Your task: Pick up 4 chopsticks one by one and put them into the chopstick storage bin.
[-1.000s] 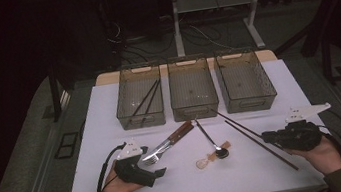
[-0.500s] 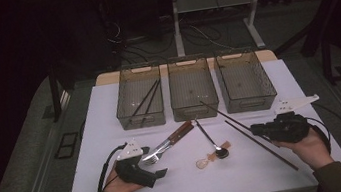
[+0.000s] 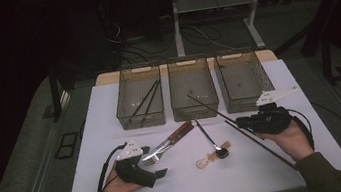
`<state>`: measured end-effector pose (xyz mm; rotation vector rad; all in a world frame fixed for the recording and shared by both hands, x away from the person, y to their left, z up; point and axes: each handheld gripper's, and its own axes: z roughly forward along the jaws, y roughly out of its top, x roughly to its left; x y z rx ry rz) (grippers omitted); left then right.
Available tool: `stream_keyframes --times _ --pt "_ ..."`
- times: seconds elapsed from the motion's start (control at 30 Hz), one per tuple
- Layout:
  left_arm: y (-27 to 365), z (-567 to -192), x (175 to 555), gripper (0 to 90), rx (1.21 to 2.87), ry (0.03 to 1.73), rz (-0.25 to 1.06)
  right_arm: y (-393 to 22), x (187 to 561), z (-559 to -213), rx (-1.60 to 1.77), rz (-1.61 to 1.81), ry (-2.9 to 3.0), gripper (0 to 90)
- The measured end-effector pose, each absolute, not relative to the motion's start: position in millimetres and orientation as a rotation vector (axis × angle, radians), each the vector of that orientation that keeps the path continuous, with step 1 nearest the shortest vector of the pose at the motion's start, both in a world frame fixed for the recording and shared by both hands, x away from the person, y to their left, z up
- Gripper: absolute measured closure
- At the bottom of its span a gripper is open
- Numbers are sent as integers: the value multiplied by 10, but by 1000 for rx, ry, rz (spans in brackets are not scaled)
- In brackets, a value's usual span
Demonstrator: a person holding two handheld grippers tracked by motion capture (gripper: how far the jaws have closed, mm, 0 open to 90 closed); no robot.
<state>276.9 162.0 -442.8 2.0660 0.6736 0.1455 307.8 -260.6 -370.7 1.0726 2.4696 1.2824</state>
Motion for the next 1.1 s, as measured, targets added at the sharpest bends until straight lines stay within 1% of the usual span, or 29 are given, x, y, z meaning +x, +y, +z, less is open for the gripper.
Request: stream_keyframes --times 0.57,0.83,1.1 --pt "1623 -4428 2776 0 2061 669 141 -2306 3307 -3648 1059 1280 2467 844" --pt "1620 -4427 2773 0 2044 676 139 -2077 3444 -3635 1073 1274 2473 844" --pt "1618 -4424 2775 0 2046 670 138 -1831 3592 -3553 1076 1269 2471 844"
